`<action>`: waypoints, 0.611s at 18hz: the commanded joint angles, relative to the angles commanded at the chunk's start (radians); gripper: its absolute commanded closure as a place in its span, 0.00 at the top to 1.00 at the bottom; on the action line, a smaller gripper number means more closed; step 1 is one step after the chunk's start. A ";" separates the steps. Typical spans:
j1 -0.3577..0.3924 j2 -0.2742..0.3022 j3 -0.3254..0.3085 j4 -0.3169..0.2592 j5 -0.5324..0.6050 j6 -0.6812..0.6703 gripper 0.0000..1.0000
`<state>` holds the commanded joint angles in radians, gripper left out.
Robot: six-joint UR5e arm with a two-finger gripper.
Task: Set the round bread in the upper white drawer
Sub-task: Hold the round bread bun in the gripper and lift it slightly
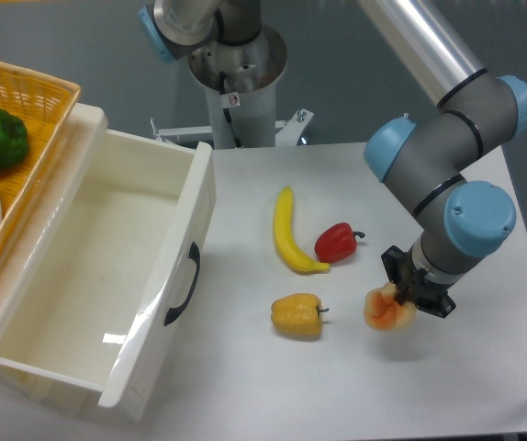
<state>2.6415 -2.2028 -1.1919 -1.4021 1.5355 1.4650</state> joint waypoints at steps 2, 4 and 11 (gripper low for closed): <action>0.000 0.000 0.000 -0.002 0.000 0.000 0.00; 0.000 0.000 0.000 -0.002 0.000 0.000 0.00; -0.008 0.024 -0.003 -0.002 -0.012 -0.003 0.00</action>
<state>2.6339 -2.1783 -1.1950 -1.4036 1.5233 1.4619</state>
